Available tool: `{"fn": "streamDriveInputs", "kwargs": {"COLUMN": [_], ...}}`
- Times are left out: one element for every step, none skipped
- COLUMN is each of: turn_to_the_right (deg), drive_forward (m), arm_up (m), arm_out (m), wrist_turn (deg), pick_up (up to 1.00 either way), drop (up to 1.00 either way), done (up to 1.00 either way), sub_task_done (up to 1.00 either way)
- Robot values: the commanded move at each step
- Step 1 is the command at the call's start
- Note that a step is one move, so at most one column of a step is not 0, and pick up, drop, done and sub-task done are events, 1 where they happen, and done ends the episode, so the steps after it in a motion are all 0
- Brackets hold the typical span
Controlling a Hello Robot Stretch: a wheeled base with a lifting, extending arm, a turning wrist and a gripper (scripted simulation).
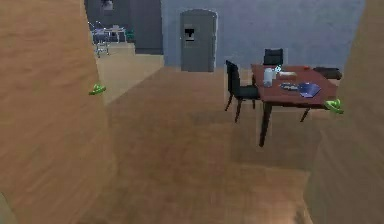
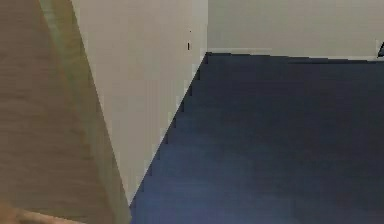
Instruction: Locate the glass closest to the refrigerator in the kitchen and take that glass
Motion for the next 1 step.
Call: {"fn": "streamDriveInputs", "kwargs": {"turn_to_the_right": [0.0], "drive_forward": [1.00], "arm_up": [0.00], "arm_out": [0.00], "wrist_turn": [0.0], "pick_up": [0.00], "drop": [0.00], "done": [0.00], "sub_task_done": [0.00]}}
